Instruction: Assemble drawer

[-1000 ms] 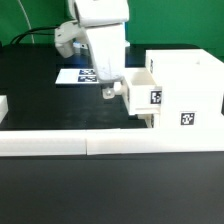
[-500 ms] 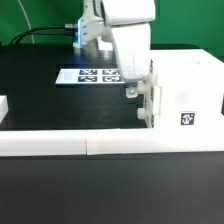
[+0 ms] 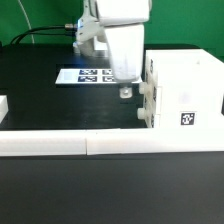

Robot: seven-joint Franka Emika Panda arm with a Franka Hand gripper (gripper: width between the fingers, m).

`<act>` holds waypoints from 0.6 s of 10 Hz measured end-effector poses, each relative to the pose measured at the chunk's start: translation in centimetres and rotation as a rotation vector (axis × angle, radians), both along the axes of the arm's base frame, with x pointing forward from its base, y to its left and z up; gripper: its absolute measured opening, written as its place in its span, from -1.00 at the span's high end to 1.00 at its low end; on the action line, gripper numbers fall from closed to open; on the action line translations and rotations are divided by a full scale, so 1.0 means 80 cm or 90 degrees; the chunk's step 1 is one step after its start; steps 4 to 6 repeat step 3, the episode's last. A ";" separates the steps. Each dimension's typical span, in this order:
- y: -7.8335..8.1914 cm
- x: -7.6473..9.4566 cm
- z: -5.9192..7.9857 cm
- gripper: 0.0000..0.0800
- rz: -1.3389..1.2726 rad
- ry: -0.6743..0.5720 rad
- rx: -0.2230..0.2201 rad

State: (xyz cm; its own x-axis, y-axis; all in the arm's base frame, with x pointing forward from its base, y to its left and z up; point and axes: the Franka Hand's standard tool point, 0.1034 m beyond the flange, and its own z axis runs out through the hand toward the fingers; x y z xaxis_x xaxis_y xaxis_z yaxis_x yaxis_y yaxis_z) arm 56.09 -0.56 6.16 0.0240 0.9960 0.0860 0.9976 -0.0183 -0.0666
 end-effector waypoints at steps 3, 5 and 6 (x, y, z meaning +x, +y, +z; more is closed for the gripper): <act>-0.019 -0.005 -0.002 -0.62 -0.031 -0.013 -0.005; -0.019 -0.005 -0.002 -0.62 -0.031 -0.013 -0.005; -0.019 -0.005 -0.002 -0.62 -0.031 -0.013 -0.005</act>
Offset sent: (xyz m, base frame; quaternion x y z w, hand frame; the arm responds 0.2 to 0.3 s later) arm 0.0000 0.0000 0.0000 0.0000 0.0000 0.0000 1.0000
